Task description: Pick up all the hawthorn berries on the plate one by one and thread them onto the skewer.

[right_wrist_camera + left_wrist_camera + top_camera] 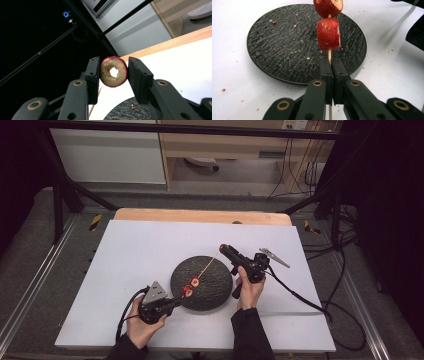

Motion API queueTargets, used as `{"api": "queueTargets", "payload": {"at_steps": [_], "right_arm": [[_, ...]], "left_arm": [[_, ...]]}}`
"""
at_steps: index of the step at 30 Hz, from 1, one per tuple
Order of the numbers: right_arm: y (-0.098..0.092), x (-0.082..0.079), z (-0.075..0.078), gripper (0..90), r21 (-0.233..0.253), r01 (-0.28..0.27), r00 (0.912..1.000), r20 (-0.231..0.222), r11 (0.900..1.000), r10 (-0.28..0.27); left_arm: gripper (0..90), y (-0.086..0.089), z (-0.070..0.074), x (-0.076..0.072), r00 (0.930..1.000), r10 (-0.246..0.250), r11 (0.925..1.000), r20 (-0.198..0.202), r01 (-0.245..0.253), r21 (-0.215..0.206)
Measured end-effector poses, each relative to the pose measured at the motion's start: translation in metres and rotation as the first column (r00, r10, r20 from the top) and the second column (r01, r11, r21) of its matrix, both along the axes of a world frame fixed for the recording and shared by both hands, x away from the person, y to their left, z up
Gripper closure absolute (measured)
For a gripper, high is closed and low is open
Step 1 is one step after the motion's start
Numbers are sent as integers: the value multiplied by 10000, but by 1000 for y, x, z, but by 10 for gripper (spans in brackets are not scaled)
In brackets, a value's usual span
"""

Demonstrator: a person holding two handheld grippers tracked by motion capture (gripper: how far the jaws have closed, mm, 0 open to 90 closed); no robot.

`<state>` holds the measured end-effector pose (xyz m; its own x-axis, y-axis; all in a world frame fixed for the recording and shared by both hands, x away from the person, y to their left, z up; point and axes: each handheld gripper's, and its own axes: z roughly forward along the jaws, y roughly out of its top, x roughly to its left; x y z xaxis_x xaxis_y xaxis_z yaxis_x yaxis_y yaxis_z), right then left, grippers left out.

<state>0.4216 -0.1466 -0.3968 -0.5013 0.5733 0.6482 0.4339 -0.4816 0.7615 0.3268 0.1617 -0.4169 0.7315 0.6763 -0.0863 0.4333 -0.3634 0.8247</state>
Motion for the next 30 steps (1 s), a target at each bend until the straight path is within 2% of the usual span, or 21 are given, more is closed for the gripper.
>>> {"api": "queueTargets", "payload": {"at_steps": [18,30], "right_arm": [[3,0,-2,632,702,184,9998,3,9974,-184],[4,-1,-2,632,823,171,9999,-34,9965,-169]], "left_arm": [[885,-9,0,0,10000,24,9998,38,-23,-179],[885,-11,0,1,10000,26,9997,79,-24,-258]]}}
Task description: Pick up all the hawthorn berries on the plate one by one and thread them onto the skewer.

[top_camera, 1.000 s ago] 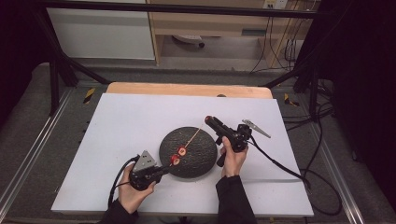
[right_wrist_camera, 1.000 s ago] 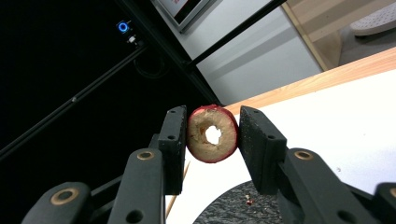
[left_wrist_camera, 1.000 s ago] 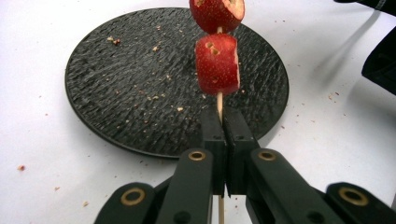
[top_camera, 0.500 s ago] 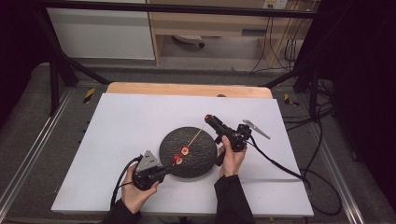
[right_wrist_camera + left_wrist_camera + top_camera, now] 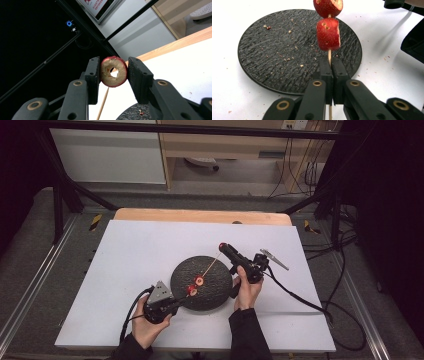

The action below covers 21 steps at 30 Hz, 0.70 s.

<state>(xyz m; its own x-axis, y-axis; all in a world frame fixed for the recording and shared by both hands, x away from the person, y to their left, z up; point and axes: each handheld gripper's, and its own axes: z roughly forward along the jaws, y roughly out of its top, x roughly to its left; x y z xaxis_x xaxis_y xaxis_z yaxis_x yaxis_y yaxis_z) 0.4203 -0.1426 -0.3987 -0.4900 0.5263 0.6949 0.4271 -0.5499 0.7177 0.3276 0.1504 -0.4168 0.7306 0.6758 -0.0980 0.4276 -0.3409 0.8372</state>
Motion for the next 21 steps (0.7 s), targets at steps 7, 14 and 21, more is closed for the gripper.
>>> {"api": "queueTargets", "payload": {"at_steps": [7,14,21], "right_arm": [[1,0,-1,632,12,-23,10000,29,10000,23],[2,-1,-2,632,116,43,10000,71,9999,-44],[3,-2,-2,633,192,97,9999,82,9998,-99]], "left_arm": [[885,-4,1,1,9999,108,9999,63,-107,-75],[885,-10,2,0,9995,300,9992,45,-299,-254],[886,-13,1,0,9994,324,9993,102,-322,-207]]}}
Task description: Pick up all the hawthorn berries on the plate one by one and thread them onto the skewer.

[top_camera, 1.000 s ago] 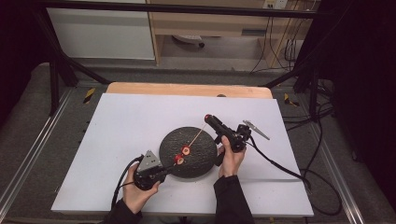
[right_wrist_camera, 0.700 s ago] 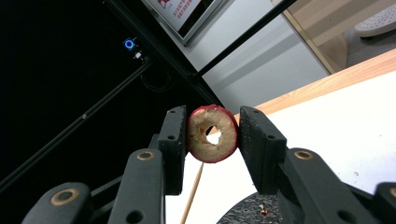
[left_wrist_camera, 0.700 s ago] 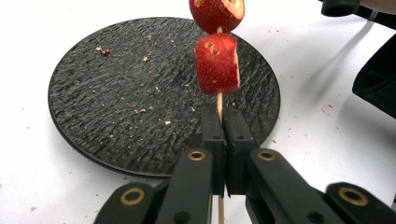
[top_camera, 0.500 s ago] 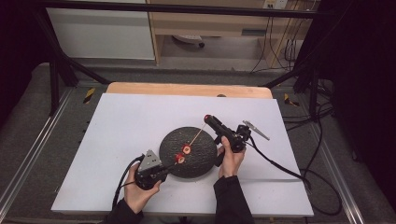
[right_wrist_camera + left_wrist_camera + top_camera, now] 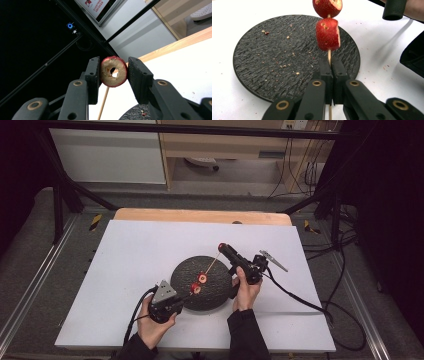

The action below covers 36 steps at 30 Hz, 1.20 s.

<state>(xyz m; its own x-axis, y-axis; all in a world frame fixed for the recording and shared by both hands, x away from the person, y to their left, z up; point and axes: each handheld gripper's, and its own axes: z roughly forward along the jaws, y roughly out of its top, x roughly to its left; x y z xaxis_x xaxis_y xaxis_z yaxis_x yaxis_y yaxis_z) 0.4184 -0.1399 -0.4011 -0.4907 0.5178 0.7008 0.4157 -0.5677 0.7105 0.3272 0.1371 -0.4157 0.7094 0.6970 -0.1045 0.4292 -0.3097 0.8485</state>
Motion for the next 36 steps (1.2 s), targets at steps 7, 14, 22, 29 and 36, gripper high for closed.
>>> {"api": "queueTargets", "payload": {"at_steps": [7,14,22,29,36], "right_arm": [[0,2,0,634,-64,-35,10000,-30,10000,34],[-1,2,0,634,-172,-38,10000,32,9998,38],[1,0,-3,634,-240,-85,10000,-19,9997,85],[-2,-1,1,636,-500,53,9999,158,9987,-45],[1,-1,-2,640,-418,304,9987,433,9987,-286]], "left_arm": [[886,-1,0,0,10000,-56,10000,-64,56,64],[886,-2,0,0,10000,15,10000,-58,-15,22],[886,-9,0,3,9995,199,9998,-237,-201,-70],[887,-11,1,0,9990,445,9982,-52,-446,-392],[888,-14,2,-3,9970,769,9966,-100,-771,-306]]}}
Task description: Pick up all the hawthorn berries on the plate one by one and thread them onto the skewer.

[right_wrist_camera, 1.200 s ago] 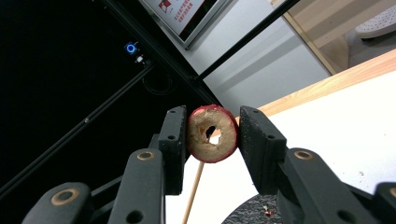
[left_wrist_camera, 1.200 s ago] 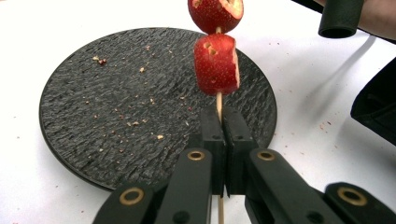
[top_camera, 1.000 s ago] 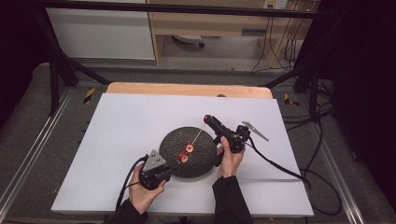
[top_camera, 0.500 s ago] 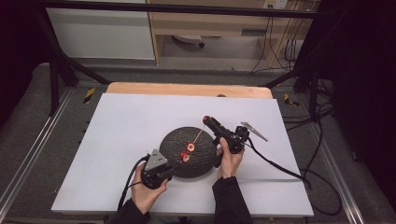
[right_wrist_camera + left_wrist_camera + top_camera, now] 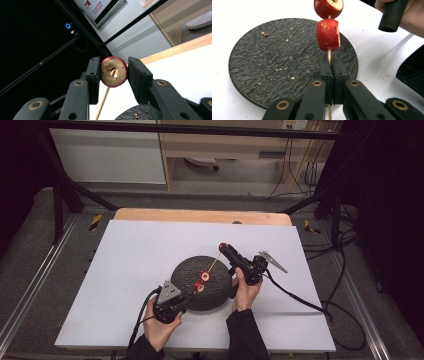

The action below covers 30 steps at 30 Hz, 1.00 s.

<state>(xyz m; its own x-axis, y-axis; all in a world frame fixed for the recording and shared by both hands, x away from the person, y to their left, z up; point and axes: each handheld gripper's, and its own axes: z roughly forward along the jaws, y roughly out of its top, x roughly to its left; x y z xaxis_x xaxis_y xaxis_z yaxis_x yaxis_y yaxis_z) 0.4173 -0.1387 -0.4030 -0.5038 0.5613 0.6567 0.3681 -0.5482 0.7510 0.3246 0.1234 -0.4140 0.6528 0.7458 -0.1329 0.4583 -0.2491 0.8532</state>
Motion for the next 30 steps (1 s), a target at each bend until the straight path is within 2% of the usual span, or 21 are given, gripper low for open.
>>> {"api": "queueTargets", "payload": {"at_steps": [4,8,12,21,30], "right_arm": [[-1,1,1,640,70,36,10000,47,10000,-36],[0,1,1,639,155,-257,9994,-249,9995,261],[2,-1,-1,638,-51,-528,9978,-393,9986,525],[5,-7,-6,637,-467,-746,9965,-406,9961,727],[8,-14,-11,636,-747,-915,9953,-374,9930,889]], "left_arm": [[888,-1,0,-1,9999,30,10000,122,-29,-66],[888,-5,-2,1,10000,-36,10000,30,36,-66],[888,-11,1,6,10000,-14,9999,-12,14,-105],[888,-19,3,20,9998,-60,9993,-215,51,-381],[888,-17,3,26,9992,-304,9982,-258,290,-532]]}}
